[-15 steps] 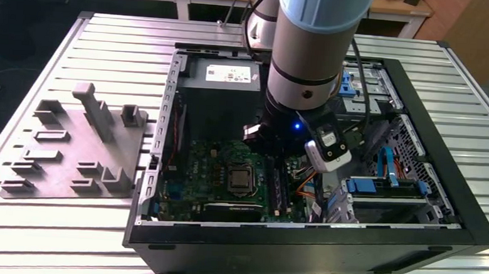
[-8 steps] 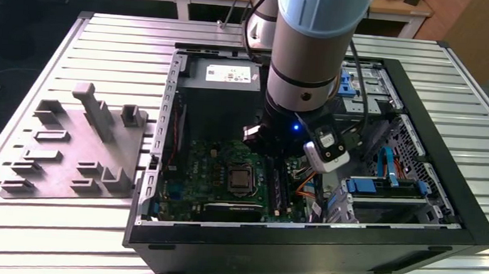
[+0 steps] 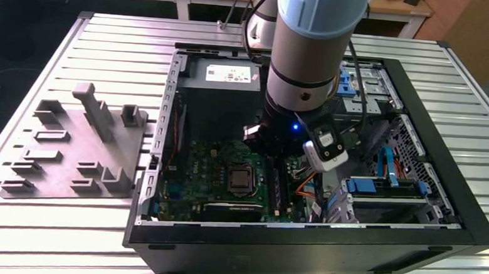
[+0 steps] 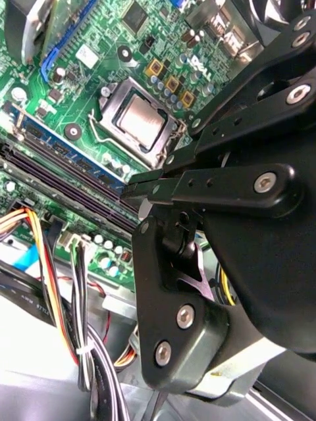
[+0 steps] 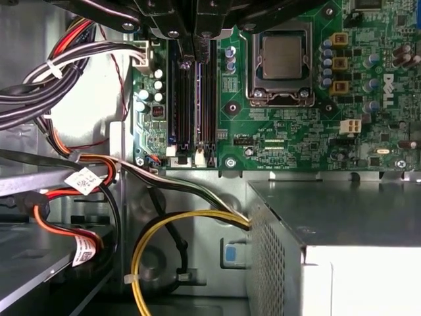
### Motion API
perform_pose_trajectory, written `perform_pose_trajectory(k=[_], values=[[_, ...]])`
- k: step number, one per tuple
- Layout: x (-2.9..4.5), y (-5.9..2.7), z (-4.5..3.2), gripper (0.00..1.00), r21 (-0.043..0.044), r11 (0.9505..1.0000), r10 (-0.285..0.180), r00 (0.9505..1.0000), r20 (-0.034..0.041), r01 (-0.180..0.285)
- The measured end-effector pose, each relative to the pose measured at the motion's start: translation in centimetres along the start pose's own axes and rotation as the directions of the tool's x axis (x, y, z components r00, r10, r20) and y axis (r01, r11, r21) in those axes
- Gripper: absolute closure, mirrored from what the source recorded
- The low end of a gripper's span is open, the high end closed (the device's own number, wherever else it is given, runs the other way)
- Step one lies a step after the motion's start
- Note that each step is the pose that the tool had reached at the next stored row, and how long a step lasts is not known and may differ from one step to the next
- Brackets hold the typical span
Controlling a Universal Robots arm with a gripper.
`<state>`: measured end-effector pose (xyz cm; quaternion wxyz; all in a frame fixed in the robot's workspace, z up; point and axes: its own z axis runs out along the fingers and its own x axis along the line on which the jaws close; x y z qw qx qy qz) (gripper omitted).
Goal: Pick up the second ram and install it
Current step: 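Insert the second ram into the second slot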
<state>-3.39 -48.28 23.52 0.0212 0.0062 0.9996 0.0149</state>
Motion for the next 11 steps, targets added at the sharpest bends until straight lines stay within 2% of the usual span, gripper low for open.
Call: perform_pose_trajectory(k=[5, 8, 11], values=[[-0.07, 0.13, 0.14, 0.89, -0.0005, 1.0000, 0.000, 1.0000, -0.0001, 0.000], [-0.08, 0.13, 0.26, 0.89, -0.0065, 1.0000, 0.000, 1.0000, 0.0000, 0.000], [-0.08, 0.13, 0.26, 0.89, -0.0067, 1.0000, 0.000, 1.0000, -0.0001, 0.000]])
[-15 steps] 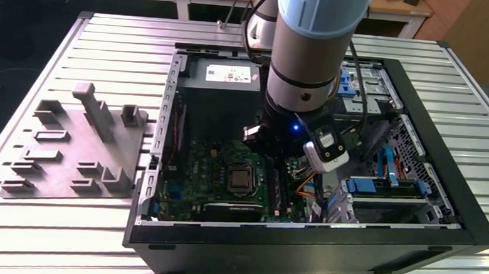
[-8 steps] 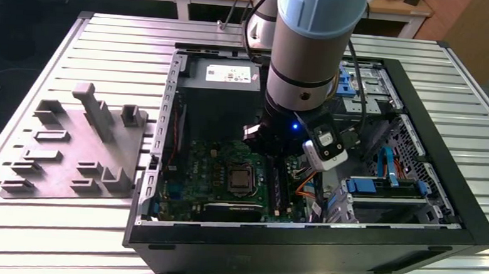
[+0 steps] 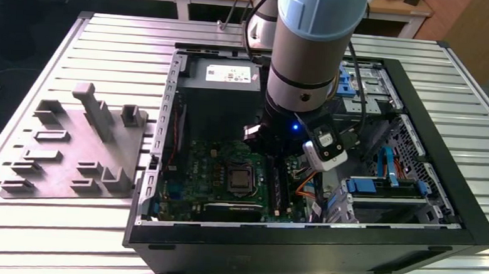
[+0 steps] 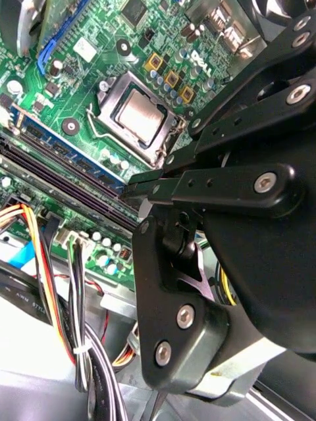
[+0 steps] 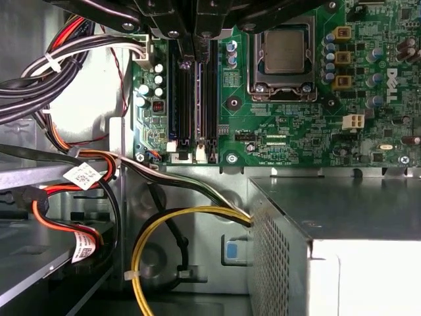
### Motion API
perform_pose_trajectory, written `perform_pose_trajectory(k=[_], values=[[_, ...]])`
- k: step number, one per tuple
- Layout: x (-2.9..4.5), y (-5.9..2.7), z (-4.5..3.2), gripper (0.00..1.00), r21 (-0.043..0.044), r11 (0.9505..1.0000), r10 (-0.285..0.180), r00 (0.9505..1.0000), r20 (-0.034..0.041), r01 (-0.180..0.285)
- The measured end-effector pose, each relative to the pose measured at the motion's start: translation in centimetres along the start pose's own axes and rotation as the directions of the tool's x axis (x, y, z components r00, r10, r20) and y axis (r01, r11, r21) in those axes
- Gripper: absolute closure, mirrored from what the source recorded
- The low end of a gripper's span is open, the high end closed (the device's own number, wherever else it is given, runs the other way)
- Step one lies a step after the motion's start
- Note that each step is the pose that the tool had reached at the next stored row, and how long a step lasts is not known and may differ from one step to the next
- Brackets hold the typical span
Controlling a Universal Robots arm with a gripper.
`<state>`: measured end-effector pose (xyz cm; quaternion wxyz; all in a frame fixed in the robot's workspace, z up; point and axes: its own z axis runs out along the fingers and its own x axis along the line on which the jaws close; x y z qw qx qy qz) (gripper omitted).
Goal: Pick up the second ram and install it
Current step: 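Insert the second ram into the second slot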
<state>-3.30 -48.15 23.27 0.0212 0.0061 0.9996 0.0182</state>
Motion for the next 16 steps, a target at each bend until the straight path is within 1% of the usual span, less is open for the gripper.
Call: perform_pose_trajectory(k=[16], values=[[0.09, -0.02, 0.33, 0.89, -0.0053, 1.0000, 0.000, 1.0000, 0.0000, 0.000]])
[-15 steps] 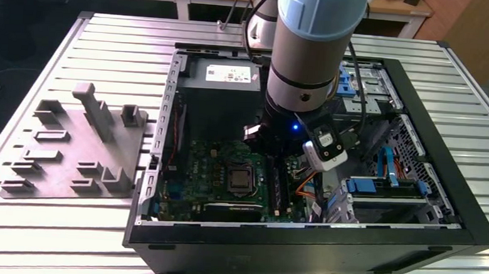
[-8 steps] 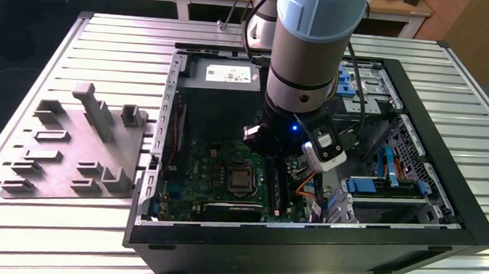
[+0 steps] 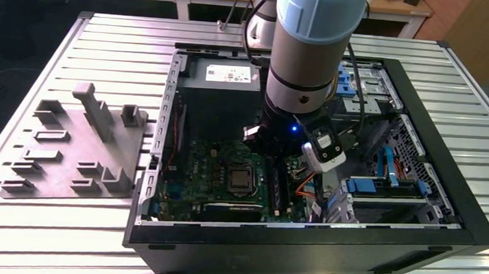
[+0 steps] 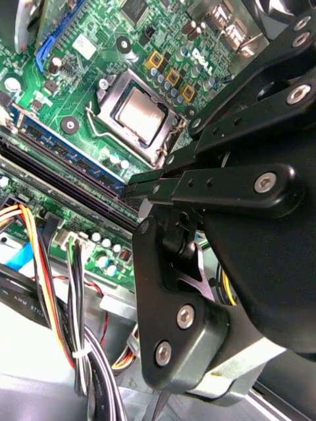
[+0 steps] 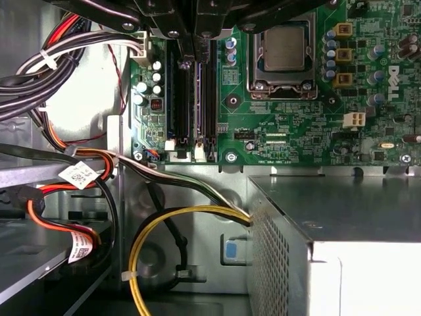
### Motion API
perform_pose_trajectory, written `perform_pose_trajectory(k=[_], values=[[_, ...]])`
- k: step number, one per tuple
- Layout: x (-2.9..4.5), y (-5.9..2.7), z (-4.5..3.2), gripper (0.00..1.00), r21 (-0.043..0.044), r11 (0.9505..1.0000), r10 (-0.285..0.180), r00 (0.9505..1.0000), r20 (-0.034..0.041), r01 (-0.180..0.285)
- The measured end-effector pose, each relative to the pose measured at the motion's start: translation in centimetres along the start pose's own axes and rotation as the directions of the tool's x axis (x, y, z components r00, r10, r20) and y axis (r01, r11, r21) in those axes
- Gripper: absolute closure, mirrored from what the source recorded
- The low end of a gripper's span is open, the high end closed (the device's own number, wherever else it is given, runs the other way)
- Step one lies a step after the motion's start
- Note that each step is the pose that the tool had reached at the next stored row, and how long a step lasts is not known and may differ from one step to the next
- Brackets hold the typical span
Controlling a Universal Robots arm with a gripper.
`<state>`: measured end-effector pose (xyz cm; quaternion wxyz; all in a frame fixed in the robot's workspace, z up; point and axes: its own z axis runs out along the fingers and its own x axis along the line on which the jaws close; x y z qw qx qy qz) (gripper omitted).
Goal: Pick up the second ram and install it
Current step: 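Insert the second ram into the second slot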
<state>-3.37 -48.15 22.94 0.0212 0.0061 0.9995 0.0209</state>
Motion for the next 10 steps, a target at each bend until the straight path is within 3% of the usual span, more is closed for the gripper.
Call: perform_pose_trajectory(k=[10], values=[[0.00, 0.00, 0.08, 0.89, 0.0001, 1.0000, 0.000, 1.0000, -0.0001, 0.000]])
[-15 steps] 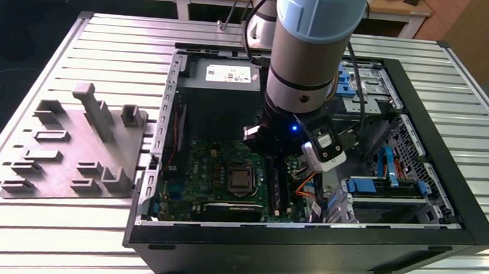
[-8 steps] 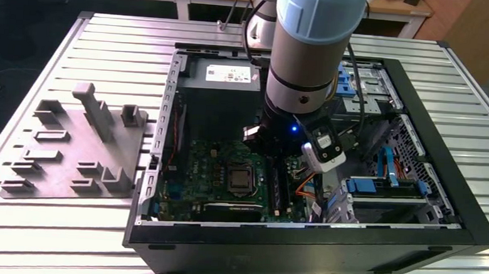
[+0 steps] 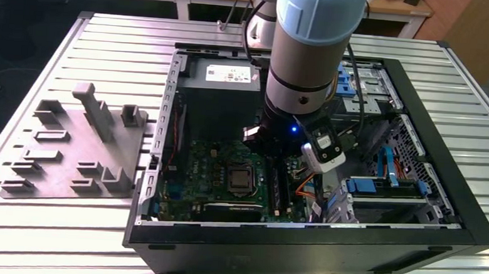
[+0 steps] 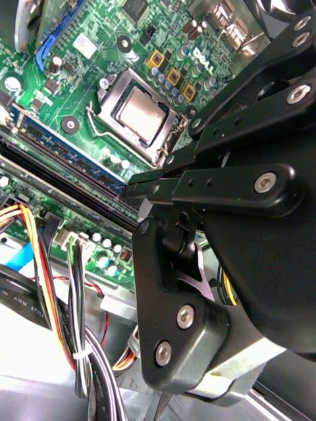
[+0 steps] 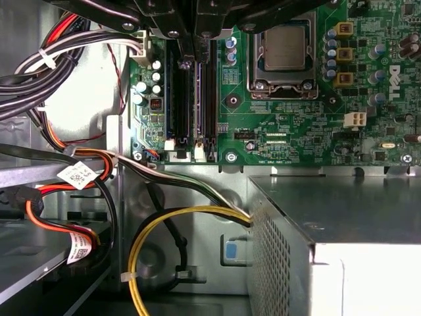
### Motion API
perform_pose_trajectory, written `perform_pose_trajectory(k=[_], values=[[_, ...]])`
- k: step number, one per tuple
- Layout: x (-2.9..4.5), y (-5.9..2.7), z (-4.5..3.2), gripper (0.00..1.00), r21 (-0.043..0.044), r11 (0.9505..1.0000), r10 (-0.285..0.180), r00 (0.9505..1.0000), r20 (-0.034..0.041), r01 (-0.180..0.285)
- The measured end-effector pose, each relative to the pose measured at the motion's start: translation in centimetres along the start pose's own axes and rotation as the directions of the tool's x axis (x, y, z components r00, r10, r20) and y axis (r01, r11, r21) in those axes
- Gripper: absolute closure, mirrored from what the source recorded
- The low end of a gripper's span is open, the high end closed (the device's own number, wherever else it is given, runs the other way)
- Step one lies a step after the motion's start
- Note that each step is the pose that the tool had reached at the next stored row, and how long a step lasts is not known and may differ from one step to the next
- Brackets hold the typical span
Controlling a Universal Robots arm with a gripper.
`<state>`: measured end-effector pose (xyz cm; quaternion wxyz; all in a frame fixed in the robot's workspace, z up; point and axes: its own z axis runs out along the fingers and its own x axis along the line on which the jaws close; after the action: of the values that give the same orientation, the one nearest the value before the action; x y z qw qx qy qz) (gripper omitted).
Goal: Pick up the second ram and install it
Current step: 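Insert the second ram into the second slot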
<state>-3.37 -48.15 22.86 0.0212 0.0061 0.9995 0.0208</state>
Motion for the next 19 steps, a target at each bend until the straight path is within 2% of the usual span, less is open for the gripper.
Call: perform_pose_trajectory(k=[19], values=[[0.04, -0.02, 0.40, 0.89, 0.0001, 1.0000, 0.000, 1.0000, 0.0001, 0.000]])
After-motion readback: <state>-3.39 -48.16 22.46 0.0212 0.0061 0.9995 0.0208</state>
